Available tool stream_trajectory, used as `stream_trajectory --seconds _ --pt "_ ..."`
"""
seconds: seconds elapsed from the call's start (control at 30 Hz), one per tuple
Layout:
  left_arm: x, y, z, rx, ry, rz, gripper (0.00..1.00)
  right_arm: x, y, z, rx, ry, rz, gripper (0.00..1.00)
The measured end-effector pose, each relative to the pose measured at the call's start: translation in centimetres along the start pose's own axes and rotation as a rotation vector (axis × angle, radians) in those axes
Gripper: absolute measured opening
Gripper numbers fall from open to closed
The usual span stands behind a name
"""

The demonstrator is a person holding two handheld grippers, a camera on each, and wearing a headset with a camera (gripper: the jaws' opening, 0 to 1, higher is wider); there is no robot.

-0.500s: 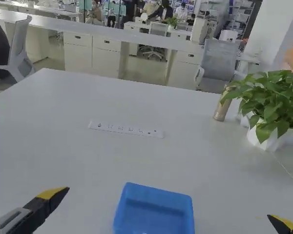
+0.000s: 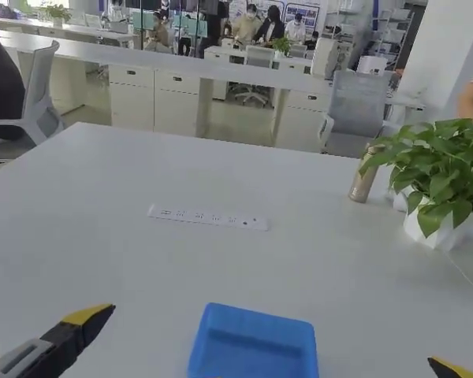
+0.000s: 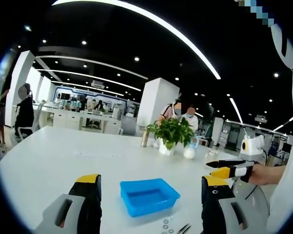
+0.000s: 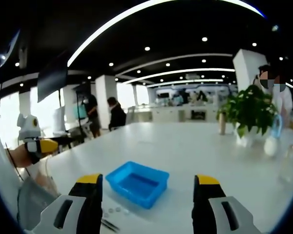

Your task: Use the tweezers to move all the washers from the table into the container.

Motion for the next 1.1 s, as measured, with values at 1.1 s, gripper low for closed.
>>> stream_trajectory --seconds 1.1 --pt "0.25 0.41 -0.58 0.000 0.019 -0.007 0.85 0.43 0.36 -0.04 -0.015 0.018 0.016 0.73"
Point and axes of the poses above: the centre of the closed fingertips' face, and the gripper's own axes: x roughly forward along the fingers, y roughly to its left, z roughly out of its top, the point moved 4 cm from there along -x, roughly backward along the fingers, and after that the axes turned 5 degrees about y, right-handed, at the moved point
